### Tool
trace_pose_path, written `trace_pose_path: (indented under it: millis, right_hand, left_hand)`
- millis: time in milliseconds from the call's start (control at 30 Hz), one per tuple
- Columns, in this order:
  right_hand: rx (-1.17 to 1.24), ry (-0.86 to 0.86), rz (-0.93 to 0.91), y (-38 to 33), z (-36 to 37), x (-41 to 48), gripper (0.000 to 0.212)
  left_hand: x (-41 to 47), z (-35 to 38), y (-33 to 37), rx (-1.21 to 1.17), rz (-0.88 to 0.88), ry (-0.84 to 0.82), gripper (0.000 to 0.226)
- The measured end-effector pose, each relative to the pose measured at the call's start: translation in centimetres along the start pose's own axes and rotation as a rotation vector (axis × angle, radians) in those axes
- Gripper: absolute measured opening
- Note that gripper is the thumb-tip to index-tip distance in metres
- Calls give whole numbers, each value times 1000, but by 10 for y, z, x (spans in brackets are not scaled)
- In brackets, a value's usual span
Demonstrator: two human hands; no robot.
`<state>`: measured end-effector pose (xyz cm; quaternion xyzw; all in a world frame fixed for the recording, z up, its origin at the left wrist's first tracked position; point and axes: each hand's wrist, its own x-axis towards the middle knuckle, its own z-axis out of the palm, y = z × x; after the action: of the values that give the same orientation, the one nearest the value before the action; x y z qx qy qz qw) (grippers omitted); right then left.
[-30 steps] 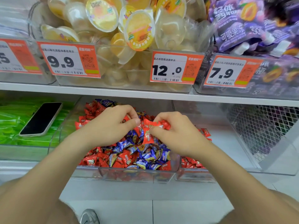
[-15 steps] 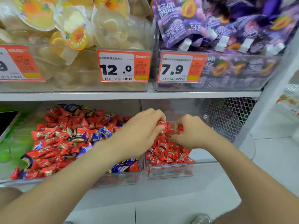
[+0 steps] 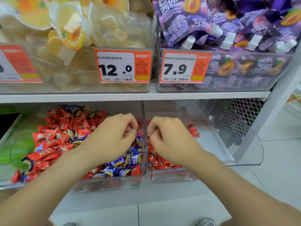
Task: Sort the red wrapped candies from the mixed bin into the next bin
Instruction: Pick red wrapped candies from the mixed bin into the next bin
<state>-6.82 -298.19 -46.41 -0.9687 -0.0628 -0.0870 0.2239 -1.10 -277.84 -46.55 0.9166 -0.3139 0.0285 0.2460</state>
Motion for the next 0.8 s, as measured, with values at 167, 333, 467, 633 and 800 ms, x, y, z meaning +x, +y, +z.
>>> trace_pose_path:
  millis: [167,333,467,633,800]
  right_hand:
    - [47,-25,-215,-54,18,-6,17]
    - [-76,-69,-246,-77,46,16,18]
    - [-124,-67,-202,-91,63,40,20]
    - [-157,-26,-121,-103,79,66,24]
    - [-73,-87,37,-111,94,98,27]
  left_hand:
    - [-20,-40,-25,436,-196,-355,29]
    - [-14,-56,-54,463,-394,-307,55]
    - [-9,-60,-80,485,-660,-245,61]
    - [-6,-68,-120,428,-748,-309,74]
    - [-8,-79,-135,327,-660,-329,60]
